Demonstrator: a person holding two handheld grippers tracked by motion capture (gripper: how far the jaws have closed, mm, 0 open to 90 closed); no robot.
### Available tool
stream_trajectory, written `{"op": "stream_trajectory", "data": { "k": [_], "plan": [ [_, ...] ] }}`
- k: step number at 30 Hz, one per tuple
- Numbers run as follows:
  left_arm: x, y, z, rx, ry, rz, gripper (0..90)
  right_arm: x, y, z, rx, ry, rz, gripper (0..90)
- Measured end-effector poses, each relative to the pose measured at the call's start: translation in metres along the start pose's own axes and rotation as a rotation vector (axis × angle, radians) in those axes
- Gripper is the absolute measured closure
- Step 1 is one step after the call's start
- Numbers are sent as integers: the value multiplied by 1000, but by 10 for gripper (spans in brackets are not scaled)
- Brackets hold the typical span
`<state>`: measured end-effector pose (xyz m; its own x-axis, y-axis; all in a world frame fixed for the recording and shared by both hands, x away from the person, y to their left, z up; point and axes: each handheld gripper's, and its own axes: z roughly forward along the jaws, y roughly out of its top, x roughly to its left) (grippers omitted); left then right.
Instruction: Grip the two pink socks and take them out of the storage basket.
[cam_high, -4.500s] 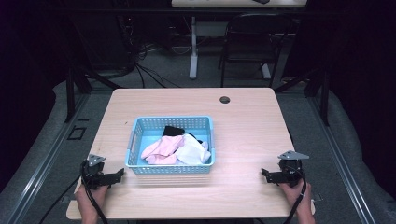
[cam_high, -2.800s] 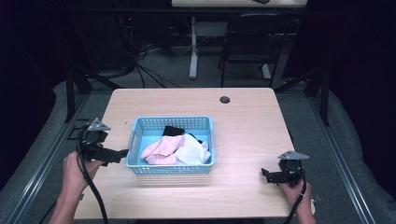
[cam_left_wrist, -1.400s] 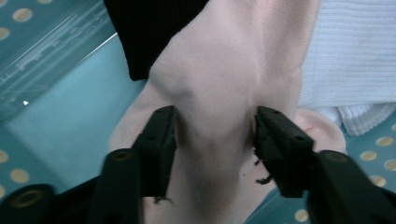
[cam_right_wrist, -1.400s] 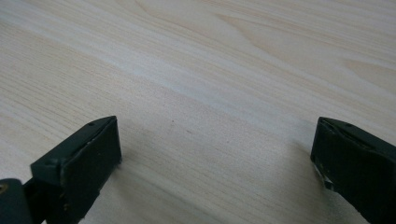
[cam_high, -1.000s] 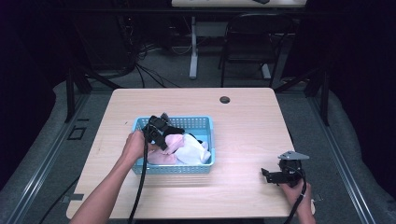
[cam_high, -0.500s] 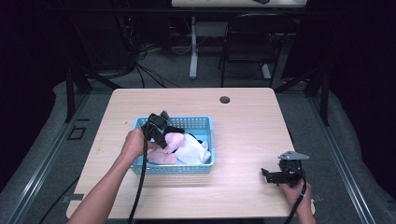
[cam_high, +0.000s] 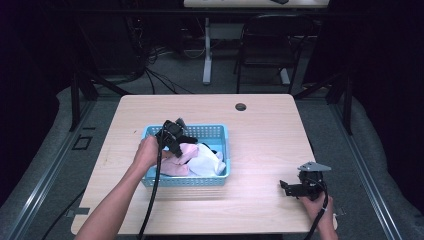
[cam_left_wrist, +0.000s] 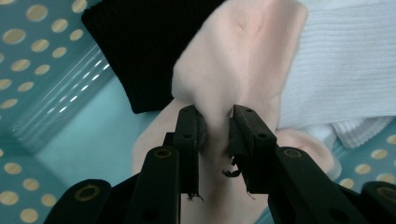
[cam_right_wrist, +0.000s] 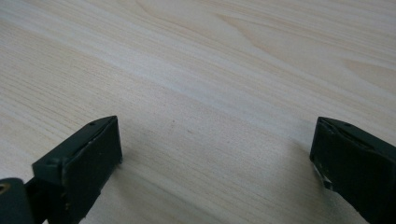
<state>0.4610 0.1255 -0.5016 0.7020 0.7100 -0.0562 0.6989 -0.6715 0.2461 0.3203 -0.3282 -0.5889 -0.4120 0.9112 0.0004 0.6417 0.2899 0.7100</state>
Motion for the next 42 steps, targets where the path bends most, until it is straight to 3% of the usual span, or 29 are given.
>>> {"op": "stream_trajectory", "data": {
  "k": [7, 12, 18, 35, 42],
  "plan": [
    [0, 1, -4, -7, 32, 5, 813, 0, 0, 0, -2, 2, 2, 16],
    [1, 2, -15, -35, 27, 2, 815, 0, 0, 0, -1, 2, 0, 16],
    [0, 3, -28, -32, 29, 3, 798, 0, 0, 0, 0, 0, 0, 17],
    [4, 0, -36, -20, 45, 6, 772, 0, 0, 0, -1, 3, 1, 17],
    [3, 1, -34, -18, 40, 10, 856, 0, 0, 0, -2, 4, 1, 17]
  ]
}}
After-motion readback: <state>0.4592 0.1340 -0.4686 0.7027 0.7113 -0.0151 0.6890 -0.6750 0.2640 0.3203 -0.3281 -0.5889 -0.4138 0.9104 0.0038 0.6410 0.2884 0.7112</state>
